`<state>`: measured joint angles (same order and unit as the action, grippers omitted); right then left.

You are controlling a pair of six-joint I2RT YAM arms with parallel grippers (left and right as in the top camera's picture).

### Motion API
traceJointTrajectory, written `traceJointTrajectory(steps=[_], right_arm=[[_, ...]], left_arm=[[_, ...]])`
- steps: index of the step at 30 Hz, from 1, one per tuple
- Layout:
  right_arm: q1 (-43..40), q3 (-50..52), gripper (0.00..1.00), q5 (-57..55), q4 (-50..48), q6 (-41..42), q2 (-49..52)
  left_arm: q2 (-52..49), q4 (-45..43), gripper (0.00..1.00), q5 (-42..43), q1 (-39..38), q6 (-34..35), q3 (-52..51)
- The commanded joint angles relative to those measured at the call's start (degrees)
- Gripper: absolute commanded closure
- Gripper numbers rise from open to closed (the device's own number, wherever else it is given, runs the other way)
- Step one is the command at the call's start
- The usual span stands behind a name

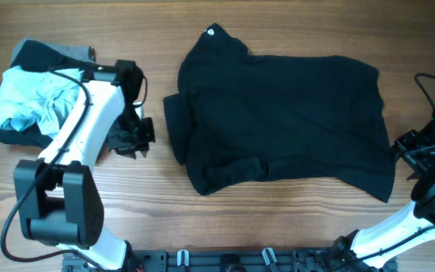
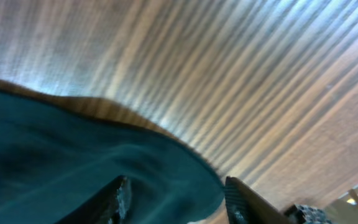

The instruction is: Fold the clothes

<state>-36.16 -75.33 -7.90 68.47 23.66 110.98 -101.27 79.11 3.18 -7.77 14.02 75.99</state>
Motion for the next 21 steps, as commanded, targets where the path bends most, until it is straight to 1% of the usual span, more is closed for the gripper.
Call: traceJointTrajectory(steps=[1, 3, 5, 6, 8, 9, 11, 14, 17, 19, 21], right_arm=[[0.26, -0.96, 0.44, 0.42, 0.66, -2.69, -0.98], [0.26, -0.96, 0.43, 4.17, 0.37, -4.02, -1.62], [0.24, -0.96, 0.44, 10.14, -0.98, -7.67, -2.6], [0.26, -0.96, 0.44, 13.79, -1.84, -10.05, -3.39], [0.24, -0.96, 0.46, 22.69, -2.91, -15.08, -5.97], [0.26, -0.96, 0.46, 26.36, -3.04, -16.81, -7.61], [0.31, -0.96, 0.46, 31.89, -2.97, -18.64, -11.98], [1.14, -0.96, 0.42, 34.82, -2.82, -19.34, -18.97], [2.93, -0.96, 0.39, 34.77, -2.29, -19.63, -23.28], [4.74, -0.96, 0.38, 34.75, -2.23, -19.45, -24.09], [7.23, -0.72, 0.37, 34.51, -1.81, -19.17, -24.09]], left_arm=[[0.9, -0.7, 0.77, 4.33, -4.07, -0.31, 0.85], [0.87, -2.56, 0.76, 4.33, -6.62, -0.31, 0.85], [0.87, -7.54, 0.77, 4.2, -8.83, -0.33, 0.85], [0.87, -11.34, 0.79, 3.76, -9.64, -0.33, 0.76], [0.85, -21.09, 0.92, 1.73, -10.95, -0.33, -0.22], [0.74, -26.49, 0.96, 0.96, -11.28, -0.35, -1.03], [-0.07, -36.11, 0.96, 1.05, -11.34, -0.35, -3.26], [-3.96, -44.65, 0.96, 1.07, -10.99, -0.37, -5.18], [-9.31, -45.62, 0.96, 1.05, -10.97, -0.74, -5.18], [-12.98, -45.53, 0.96, 0.83, -10.95, -1.92, -5.18], [-16.09, -45.4, 0.96, -2.82, -10.45, -1.84, -5.18]])
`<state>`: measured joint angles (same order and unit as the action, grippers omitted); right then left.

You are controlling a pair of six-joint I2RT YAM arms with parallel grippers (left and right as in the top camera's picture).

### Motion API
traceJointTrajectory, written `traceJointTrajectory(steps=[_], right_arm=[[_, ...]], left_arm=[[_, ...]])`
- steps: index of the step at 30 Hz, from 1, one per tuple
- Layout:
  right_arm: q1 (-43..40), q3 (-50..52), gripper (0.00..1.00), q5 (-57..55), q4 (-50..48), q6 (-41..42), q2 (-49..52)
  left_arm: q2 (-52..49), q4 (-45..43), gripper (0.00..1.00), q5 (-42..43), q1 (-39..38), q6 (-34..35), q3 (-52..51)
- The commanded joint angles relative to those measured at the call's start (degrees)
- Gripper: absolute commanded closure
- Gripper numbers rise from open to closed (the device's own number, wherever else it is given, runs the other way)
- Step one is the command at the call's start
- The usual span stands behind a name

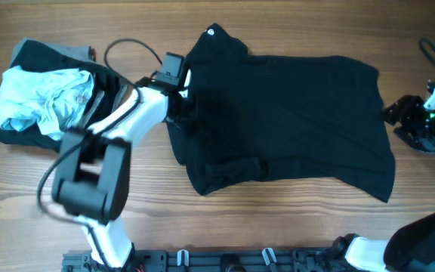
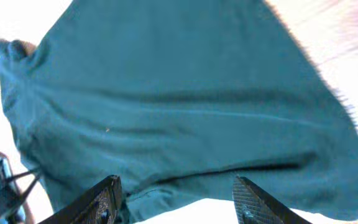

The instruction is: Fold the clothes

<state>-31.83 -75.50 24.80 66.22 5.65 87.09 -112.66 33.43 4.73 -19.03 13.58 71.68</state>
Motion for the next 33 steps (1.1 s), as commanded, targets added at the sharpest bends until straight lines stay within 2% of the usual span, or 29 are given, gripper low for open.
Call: traceJointTrajectory(steps=[1, 4, 6, 8, 9, 13, 18, 20, 22, 23, 26, 28, 30, 33], right_arm=[[4.37, -0.28, 0.36, 0.55, 0.68, -0.9, -0.2], [8.15, 1.03, 0.33, -6.67, 0.57, 3.78, -0.2], [9.44, 2.38, 0.31, -9.22, 0.2, 6.75, -0.2], [9.66, 4.76, 0.31, -9.38, -0.15, 8.13, -0.2], [9.66, 7.43, 0.31, -9.38, -1.16, 8.48, -0.2], [9.73, 12.24, 0.31, -8.44, -3.19, 6.01, -0.2], [11.04, 20.15, 0.3, -6.78, -5.44, 5.68, -0.2], [11.15, 25.49, 0.41, -6.73, -9.22, 9.57, -0.2], [11.15, 28.96, 0.64, -3.04, -13.16, 8.74, -0.2], [11.17, 30.08, 0.68, -0.52, -14.01, 7.39, -0.2], [11.15, 30.47, 0.42, 2.25, -15.21, 4.37, -0.2], [11.15, 30.47, 0.39, 5.86, -16.09, 2.08, -0.2], [11.17, 30.47, 0.39, 9.29, -16.0, -1.29, -0.2], [11.17, 30.47, 0.37, 9.4, -16.11, -1.4, -0.2]], left_arm=[[-5.66, 0.37, 0.96, -7.45, 1.42, -1.38, -0.87], [-5.95, -1.92, 0.96, -14.82, 5.2, -1.38, -0.68], [-5.95, -3.87, 0.96, -15.1, 8.39, -1.38, 0.33], [-5.9, -4.9, 0.96, -11.32, 12.44, -1.4, 2.47], [-5.84, -3.56, 0.94, -6.05, 14.91, -1.7, 5.57], [-4.31, 2.49, 0.79, 1.14, 15.08, -6.4, 10.97], [1.46, 11.56, 0.78, 1.9, 13.18, -8.79, 14.47], [5.92, 15.96, 0.77, 1.9, 12.33, -8.92, 14.49], [9.09, 20.68, 0.78, 2.67, 11.5, -8.92, 14.49], [9.62, 23.58, 0.78, 3.87, 10.78, -8.92, 14.47], [8.76, 28.3, 0.76, 6.43, 8.9, -8.92, 13.55], [8.22, 27.3, 0.67, 6.82, 6.78, -8.92, 9.88], [8.17, 26.71, 0.66, 6.82, 4.96, -8.9, 5.79], [8.17, 26.6, 0.64, 7.48, 2.99, -8.94, 2.58]])
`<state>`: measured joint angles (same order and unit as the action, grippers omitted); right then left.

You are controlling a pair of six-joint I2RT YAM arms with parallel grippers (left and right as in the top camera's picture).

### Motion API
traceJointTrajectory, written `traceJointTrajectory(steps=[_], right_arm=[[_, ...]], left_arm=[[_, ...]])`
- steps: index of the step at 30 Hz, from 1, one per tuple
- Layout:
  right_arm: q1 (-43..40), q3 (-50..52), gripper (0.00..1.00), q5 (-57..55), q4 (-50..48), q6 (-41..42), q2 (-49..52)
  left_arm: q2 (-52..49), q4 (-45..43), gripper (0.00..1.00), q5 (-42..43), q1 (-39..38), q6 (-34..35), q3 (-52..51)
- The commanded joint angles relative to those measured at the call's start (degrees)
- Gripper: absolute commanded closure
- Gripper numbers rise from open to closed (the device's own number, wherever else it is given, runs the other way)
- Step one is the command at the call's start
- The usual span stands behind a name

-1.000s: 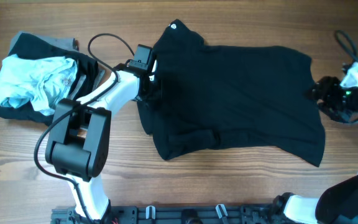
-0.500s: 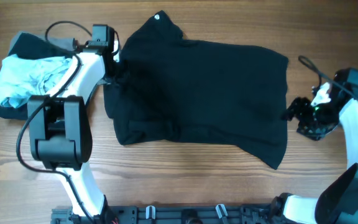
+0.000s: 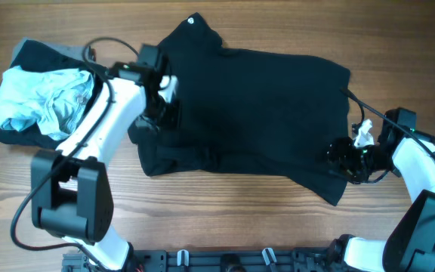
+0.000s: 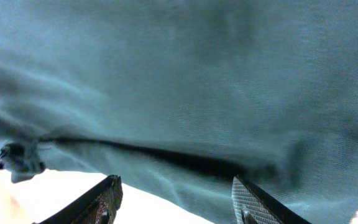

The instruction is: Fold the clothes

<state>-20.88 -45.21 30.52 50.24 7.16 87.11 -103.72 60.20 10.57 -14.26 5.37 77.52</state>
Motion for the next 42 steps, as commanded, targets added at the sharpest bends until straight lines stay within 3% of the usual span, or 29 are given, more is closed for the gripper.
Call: traceJointTrajectory(steps=[1, 7, 12, 15, 19, 24, 26, 28, 30, 37, 39, 42], right_arm=[[0.22, 0.17, 0.38, 3.67, -0.11, -2.93, -0.22], [0.2, 0.17, 0.37, 3.65, -0.07, -2.91, -0.22], [0.2, 0.17, 0.37, 3.65, 0.0, -2.91, -0.22], [0.2, 0.17, 0.37, 3.65, 0.11, -2.91, -0.22], [0.2, 0.17, 0.37, 3.67, 0.13, -2.91, -0.22], [0.2, 0.17, 0.38, 3.65, 0.55, -2.89, -0.22], [0.2, 0.17, 0.38, 3.65, 0.52, -2.86, -0.22], [0.2, 0.17, 0.38, 3.65, 0.52, -2.86, -0.22], [0.2, 0.17, 0.38, 3.63, 0.5, -2.86, -0.22], [0.2, 0.17, 0.37, -0.09, 1.73, 0.85, -0.22], [0.2, 0.17, 0.36, -10.51, 3.72, 8.92, -0.22], [0.2, 0.2, 0.33, -14.34, 4.11, 12.81, -0.22]], left_arm=[[-0.76, -0.63, 0.64, 0.44, -2.34, -0.7, -4.35], [-0.79, -2.03, 0.55, -5.7, -2.01, -0.42, -9.14], [-1.03, -2.8, 0.36, -8.48, -0.31, 0.13, -11.21], [-1.03, -3.04, 0.34, -7.76, 3.52, 2.78, -11.21], [-1.09, -6.16, 0.41, 5.53, 7.28, -0.7, -12.96], [-1.09, -11.28, 0.51, 8.35, 8.04, -0.7, -19.82], [-1.09, -11.43, 0.64, 10.03, 8.07, -0.7, -20.2], [-1.07, -12.09, 0.86, 12.48, 8.07, -0.7, -20.13], [-0.94, -11.47, 0.96, 12.81, 8.07, -0.68, -19.23], [6.8, 1.88, 0.96, 11.96, 8.07, -0.72, -14.82], [12.11, 7.67, 0.96, 4.66, 8.13, 5.57, -14.82], [16.13, 13.42, 0.96, -2.56, 8.13, 14.4, -14.82]])
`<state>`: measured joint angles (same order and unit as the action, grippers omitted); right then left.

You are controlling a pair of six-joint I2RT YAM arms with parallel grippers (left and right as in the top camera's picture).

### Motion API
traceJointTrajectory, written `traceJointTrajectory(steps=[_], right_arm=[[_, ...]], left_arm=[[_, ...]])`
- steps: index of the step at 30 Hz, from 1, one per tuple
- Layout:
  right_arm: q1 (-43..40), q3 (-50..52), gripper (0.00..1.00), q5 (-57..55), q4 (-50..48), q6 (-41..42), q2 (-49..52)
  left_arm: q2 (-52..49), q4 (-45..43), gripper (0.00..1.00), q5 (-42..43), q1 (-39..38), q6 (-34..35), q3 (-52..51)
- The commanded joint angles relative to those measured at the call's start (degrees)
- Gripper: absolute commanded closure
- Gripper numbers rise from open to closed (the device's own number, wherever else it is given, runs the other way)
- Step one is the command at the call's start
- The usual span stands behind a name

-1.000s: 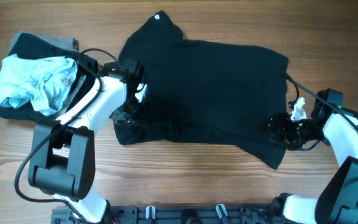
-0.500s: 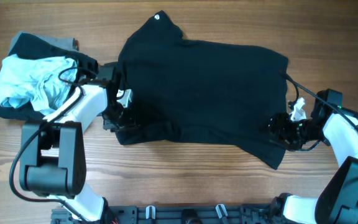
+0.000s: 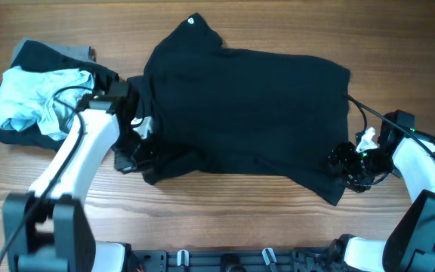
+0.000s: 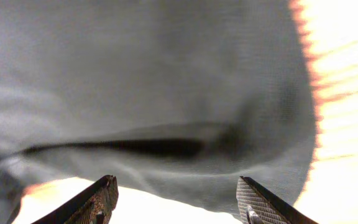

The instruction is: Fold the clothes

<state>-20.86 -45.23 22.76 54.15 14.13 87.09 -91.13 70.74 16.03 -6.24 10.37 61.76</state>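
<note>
A black shirt (image 3: 248, 106) lies spread over the middle of the table, with a small white tag (image 3: 193, 20) at its far end. My left gripper (image 3: 137, 147) is low at the shirt's near left corner, against the hem; whether its fingers grip cloth is hidden. My right gripper (image 3: 346, 162) sits at the near right corner. In the right wrist view the right gripper (image 4: 178, 202) is open wide, and the shirt's hem (image 4: 185, 180) runs across just ahead of its fingertips (image 4: 98, 199), with nothing held.
At the far left a crumpled light blue garment (image 3: 32, 94) lies on a dark one. Bare wooden table (image 3: 232, 219) runs along the near side. A black cable (image 3: 365, 113) loops beside the right arm.
My left gripper has moved from the shirt's left edge down to its near left corner, where the hem now looks bunched. The right gripper stays at the near right corner, still open.
At first my left gripper stood between the pile and the shirt, and my right one off the shirt's right edge. Then the left was at the shirt's left edge. After that the shirt lay further left, with the right gripper at its near right corner, as now.
</note>
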Motion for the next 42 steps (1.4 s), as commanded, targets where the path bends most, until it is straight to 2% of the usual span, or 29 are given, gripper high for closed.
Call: traceJointTrajectory(steps=[1, 8, 11, 14, 17, 20, 23, 27, 30, 36, 41, 42], right_arm=[[0.17, 0.22, 0.33, -6.67, 0.5, 6.08, -0.2], [0.17, 3.45, 0.34, -6.93, 2.16, 13.03, -0.2], [0.17, 7.02, 0.42, -7.76, 0.7, 16.33, -0.2], [0.17, 12.44, 0.59, -7.26, -2.69, 19.67, -0.2], [0.17, 13.11, 0.65, -6.93, -4.2, 20.5, -0.2], [0.17, 12.28, 0.85, -5.55, -3.87, 19.96, -0.22], [0.17, 7.93, 0.96, -5.16, 0.66, 15.3, -0.37], [0.17, -0.04, 0.96, -7.39, 5.88, 12.85, -1.92], [0.11, -5.62, 0.96, -10.93, 6.16, 13.07, -2.51], [-0.22, -12.04, 0.96, -11.8, 2.14, 13.99, -2.56], [-0.2, -12.09, 0.96, -8.39, -5.27, 16.06, -2.54], [-0.2, -12.09, 0.96, -7.26, -6.62, 16.09, -2.47]], left_arm=[[4.07, 3.76, 0.96, -8.0, 0.09, 10.73, 0.94], [4.13, 7.69, 0.96, -9.38, 0.11, 14.19, 0.83], [4.13, 7.76, 0.96, -11.52, 0.11, 16.06, 0.83], [4.15, 7.74, 0.96, -11.69, 0.39, 16.04, 0.83], [4.15, 7.72, 0.96, -11.91, 1.42, 16.04, 0.83], [4.15, 7.48, 0.96, -12.11, 2.64, 16.0, 0.83], [4.15, 7.3, 0.96, -12.09, 3.15, 15.72, 0.83], [4.15, 6.54, 0.96, -12.09, 3.15, 15.37, 0.83], [4.15, 3.08, 0.96, -12.09, 3.15, 15.37, 0.83], [4.15, -4.52, 0.96, -12.09, 3.15, 15.34, 0.83], [4.13, -15.58, 0.96, -12.0, 3.13, 14.97, 0.83], [4.13, -18.12, 0.96, -11.04, 3.08, 12.96, 0.83]])
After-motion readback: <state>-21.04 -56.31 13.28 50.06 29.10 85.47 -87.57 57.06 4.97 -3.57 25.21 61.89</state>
